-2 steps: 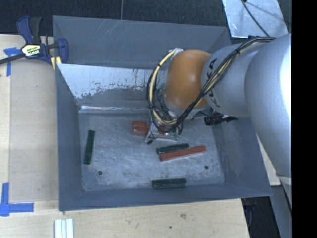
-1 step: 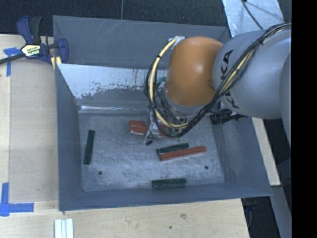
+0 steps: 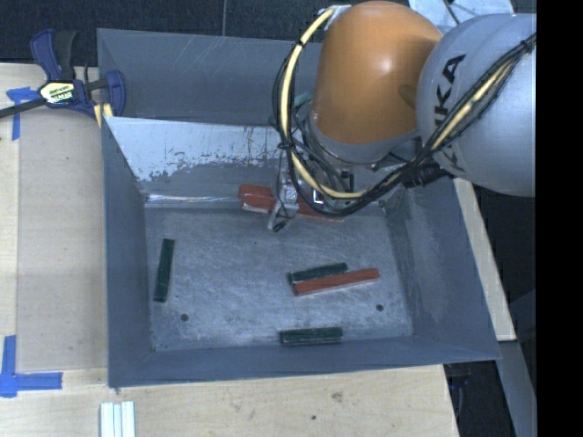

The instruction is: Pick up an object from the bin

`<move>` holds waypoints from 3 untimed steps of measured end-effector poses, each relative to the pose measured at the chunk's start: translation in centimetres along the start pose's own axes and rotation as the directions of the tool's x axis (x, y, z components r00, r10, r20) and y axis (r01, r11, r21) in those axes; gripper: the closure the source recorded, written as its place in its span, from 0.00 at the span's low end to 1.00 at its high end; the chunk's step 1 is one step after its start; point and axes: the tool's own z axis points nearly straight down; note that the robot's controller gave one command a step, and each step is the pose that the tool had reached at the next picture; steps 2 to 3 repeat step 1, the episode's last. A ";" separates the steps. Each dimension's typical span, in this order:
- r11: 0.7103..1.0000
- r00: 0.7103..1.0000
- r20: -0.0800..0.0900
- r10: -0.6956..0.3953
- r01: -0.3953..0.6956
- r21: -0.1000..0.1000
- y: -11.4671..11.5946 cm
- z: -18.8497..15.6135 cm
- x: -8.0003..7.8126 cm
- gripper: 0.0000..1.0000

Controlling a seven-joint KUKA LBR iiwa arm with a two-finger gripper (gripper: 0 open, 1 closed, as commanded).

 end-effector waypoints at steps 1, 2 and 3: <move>0.997 0.997 -0.011 -0.080 0.080 0.006 -5.5 0.8 1.7 1.00; 0.997 0.997 -0.011 -0.080 0.080 0.006 -5.5 0.8 1.7 1.00; 0.997 0.997 -0.011 -0.080 0.080 0.006 -5.5 0.8 1.7 1.00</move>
Offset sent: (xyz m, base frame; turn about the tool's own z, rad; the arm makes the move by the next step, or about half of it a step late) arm -0.0265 -0.0478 -0.0088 -0.0844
